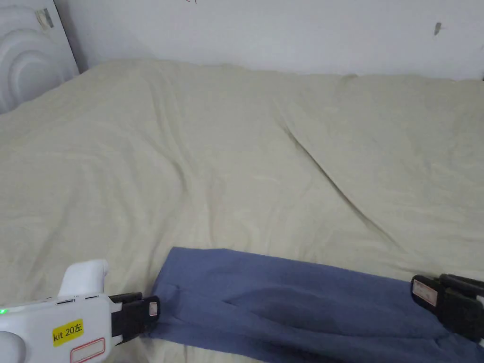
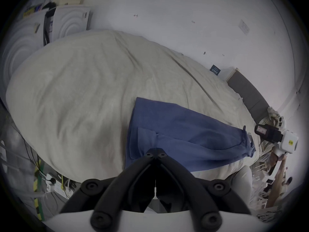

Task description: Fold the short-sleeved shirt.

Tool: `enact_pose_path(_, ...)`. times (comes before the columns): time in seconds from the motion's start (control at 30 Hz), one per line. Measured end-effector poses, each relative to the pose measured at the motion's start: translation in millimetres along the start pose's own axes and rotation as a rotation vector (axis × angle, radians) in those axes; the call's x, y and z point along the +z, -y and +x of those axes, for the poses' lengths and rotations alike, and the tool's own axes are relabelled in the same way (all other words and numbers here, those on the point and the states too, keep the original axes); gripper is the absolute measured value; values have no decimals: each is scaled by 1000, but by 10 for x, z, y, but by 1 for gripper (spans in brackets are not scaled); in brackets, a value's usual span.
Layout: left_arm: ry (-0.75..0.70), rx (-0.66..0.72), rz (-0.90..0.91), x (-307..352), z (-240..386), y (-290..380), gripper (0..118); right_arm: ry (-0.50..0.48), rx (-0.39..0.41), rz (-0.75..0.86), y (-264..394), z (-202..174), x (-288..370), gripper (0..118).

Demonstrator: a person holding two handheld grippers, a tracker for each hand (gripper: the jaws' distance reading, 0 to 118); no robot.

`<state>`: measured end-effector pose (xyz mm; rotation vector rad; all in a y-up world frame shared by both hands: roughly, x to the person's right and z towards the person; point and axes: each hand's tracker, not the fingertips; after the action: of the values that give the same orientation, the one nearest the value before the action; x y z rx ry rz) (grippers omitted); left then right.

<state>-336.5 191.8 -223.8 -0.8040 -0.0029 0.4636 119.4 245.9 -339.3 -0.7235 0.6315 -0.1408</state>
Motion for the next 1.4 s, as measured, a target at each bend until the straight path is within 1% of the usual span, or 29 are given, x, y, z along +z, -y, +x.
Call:
enact_pose_path(0.1,15,13,-2,12,-101,10,0,-33,9,-46,9,-174,-178,0)
enact_pose_path(0.13,29,20,-11,12,-137,-8,0,-26,15,-50,12,-209,-222,0)
enact_pose_path(0.17,67,8,-22,-2,-177,-27,0,-22,25,-64,29,-112,-289,0)
enact_pose_path(0.2,117,5,-23,-34,-216,-58,2,-22,40,-82,32,-127,-335,0)
enact_pose_path(0.23,126,30,-8,-57,-255,-85,19,-19,40,-82,41,-133,-361,0)
enact_pose_path(0.27,169,73,0,-105,-326,-126,46,-21,36,-90,44,-126,-393,0)
enact_pose_path(0.3,197,113,-25,-170,-385,-193,78,-33,29,-105,69,-93,-437,0)
enact_pose_path(0.33,214,135,-50,-238,-425,-247,115,-31,22,-106,75,-87,-454,0)
enact_pose_path(0.37,245,139,-85,-323,-434,-284,118,-33,18,-113,81,-74,-474,0)
enact_pose_path(0.4,258,129,-88,-350,-463,-303,118,-31,18,-122,86,-58,-500,0)
enact_pose_path(0.43,274,126,-47,-378,-508,-397,118,-24,17,-128,107,-107,-514,0)
enact_pose_path(0.47,313,156,-54,-427,-550,-469,118,-17,20,-139,120,-117,-541,0)
enact_pose_path(0.53,321,221,-99,-551,-610,-595,118,5,19,-166,139,-162,-584,0)
enact_pose_path(0.6,355,227,-95,-624,-668,-695,118,11,11,-178,166,-251,-610,0)
enact_pose_path(0.67,390,254,-105,-705,-653,-730,118,14,-4,-188,179,-261,-632,0)
enact_pose_path(0.73,377,256,-115,-766,-678,-757,118,12,-14,-194,189,-278,-649,0)
enact_pose_path(0.9,491,310,-151,-871,-709,-751,118,17,-9,-226,211,-296,-717,0)
enact_pose_path(1.07,527,358,-188,-973,-685,-766,118,1,-20,-239,241,-305,-760,0)
enact_pose_path(1.1,599,381,-203,-991,-681,-769,118,0,-19,-244,243,-261,-770,0)
enact_pose_path(1.17,696,417,-267,-1097,-661,-719,117,1,-3,-260,248,-261,-783,0)
enact_pose_path(1.2,693,400,-302,-1158,-638,-688,114,1,3,-264,251,-255,-786,0)
enact_pose_path(1.23,674,366,-322,-1190,-565,-673,106,3,8,-268,251,-237,-789,0)
enact_pose_path(1.27,653,333,-313,-1176,-518,-675,96,5,12,-271,252,-230,-786,0)
enact_pose_path(1.3,639,333,-303,-1218,-566,-696,77,5,13,-272,253,-220,-776,0)
enact_pose_path(1.33,613,344,-328,-1248,-570,-691,47,7,10,-270,254,-207,-761,0)
enact_pose_path(1.37,562,337,-351,-1276,-563,-666,18,7,7,-269,254,-179,-751,0)
enact_pose_path(1.4,465,297,-366,-1317,-564,-612,11,7,2,-266,256,-141,-733,0)
